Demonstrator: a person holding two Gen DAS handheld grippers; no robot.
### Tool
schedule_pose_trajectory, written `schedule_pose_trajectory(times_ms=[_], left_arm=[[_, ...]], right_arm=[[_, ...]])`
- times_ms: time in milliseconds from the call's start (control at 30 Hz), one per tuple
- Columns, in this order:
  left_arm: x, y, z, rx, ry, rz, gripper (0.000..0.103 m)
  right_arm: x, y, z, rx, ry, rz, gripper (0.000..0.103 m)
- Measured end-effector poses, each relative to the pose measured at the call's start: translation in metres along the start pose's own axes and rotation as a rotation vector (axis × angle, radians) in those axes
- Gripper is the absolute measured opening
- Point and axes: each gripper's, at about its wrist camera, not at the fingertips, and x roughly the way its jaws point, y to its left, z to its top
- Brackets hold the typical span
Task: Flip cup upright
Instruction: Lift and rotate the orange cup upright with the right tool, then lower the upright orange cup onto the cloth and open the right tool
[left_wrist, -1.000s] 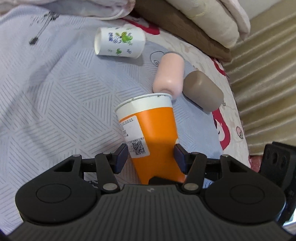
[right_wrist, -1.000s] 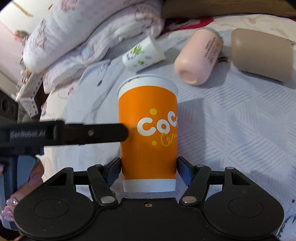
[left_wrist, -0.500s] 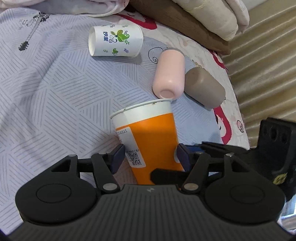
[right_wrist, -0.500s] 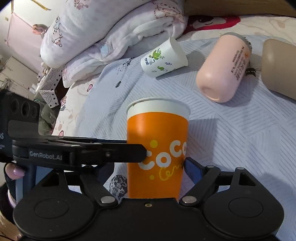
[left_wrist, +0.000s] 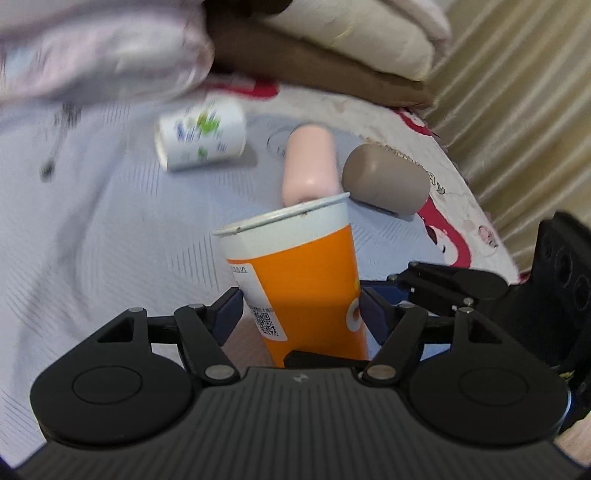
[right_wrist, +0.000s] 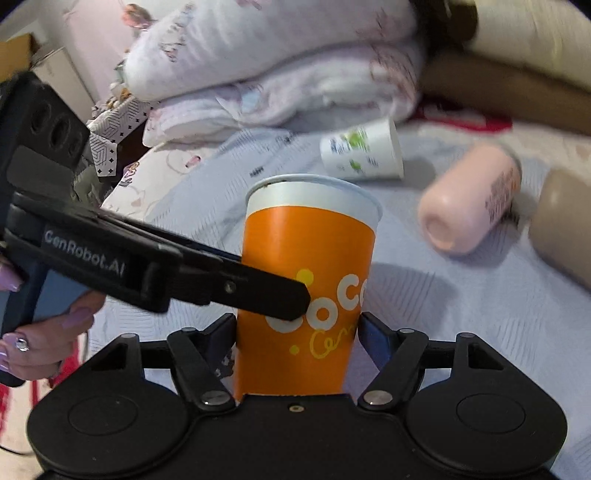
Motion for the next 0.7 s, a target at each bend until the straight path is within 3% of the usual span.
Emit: schedule_pose_trajectory(times_ms=[167,333,533,700], left_arm=[[-0.017,-0.016,-0.002,0.146,-0.094,0.069,0.067],[-0.028,-0.016,0.0,0.195,-0.165,0.086,0.065],[-0.029,-0.01,0.006,0.229,-0.205,0.11,0.064],[-0.016,-0.008,0.017,0.268,-0.219,0.146,0.064]], right_arm=[[-0.004,0.015,-0.004,-0.098,-0.139,-0.056,0.077],[0.003,0.033,-0.01,-0.269,-0.274,-0.177,0.077],[0.023,0.024,0.0,-0.342,-0.329,-0.168,0.077],[0.042,0.022,0.008,-0.441,-0.384,-0.246,0.077]])
